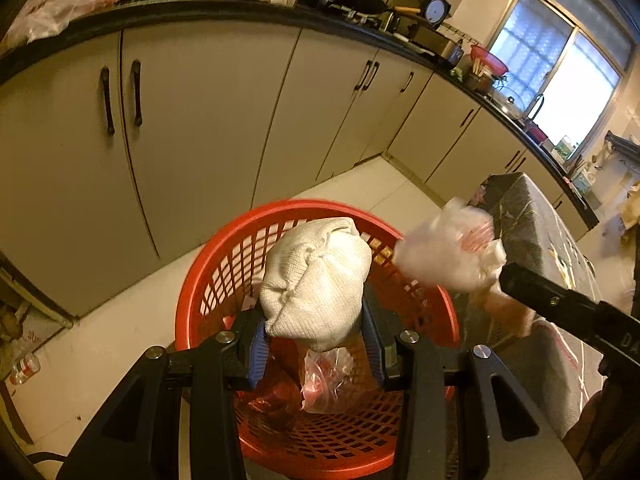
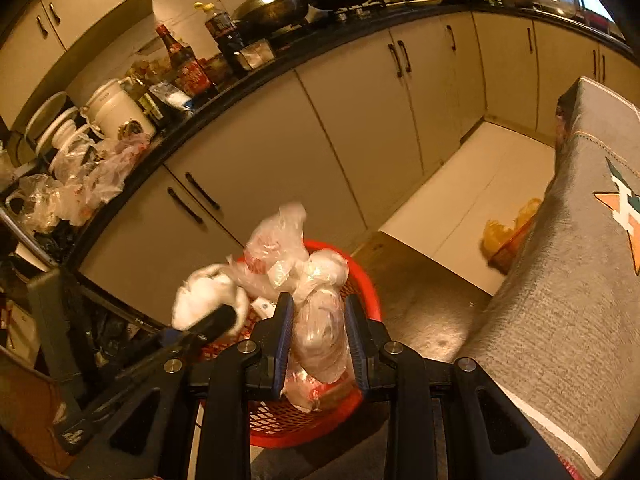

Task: Collect trash
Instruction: 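Lower both items into the basket and open the left and right tools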

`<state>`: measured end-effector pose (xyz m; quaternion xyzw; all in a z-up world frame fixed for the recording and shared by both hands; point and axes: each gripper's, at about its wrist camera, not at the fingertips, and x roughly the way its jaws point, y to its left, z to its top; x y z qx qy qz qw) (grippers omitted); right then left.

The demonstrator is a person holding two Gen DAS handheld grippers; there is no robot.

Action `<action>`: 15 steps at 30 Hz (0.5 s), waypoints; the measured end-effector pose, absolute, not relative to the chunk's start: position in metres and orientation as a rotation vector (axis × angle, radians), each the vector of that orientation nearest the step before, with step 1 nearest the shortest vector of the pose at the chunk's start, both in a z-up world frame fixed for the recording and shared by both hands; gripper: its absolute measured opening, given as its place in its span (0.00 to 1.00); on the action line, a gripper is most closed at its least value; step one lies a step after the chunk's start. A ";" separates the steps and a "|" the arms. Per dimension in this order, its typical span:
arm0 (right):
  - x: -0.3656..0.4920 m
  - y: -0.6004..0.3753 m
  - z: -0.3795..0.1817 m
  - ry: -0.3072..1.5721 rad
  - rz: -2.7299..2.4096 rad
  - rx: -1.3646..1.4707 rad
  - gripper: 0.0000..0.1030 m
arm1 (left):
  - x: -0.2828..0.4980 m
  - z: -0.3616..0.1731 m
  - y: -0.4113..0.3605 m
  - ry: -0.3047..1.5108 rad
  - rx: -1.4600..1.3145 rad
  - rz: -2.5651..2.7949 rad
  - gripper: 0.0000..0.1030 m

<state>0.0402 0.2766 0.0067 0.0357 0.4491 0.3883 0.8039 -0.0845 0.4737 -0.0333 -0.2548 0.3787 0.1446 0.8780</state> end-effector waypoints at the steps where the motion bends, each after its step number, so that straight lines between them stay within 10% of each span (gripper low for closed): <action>1: 0.040 0.277 0.006 0.968 0.836 0.075 0.29 | -0.084 -0.036 0.473 0.798 -0.539 0.302 0.37; 15: 0.028 0.282 0.007 0.932 0.857 0.011 0.29 | -0.080 -0.053 0.458 0.851 -0.510 0.315 0.37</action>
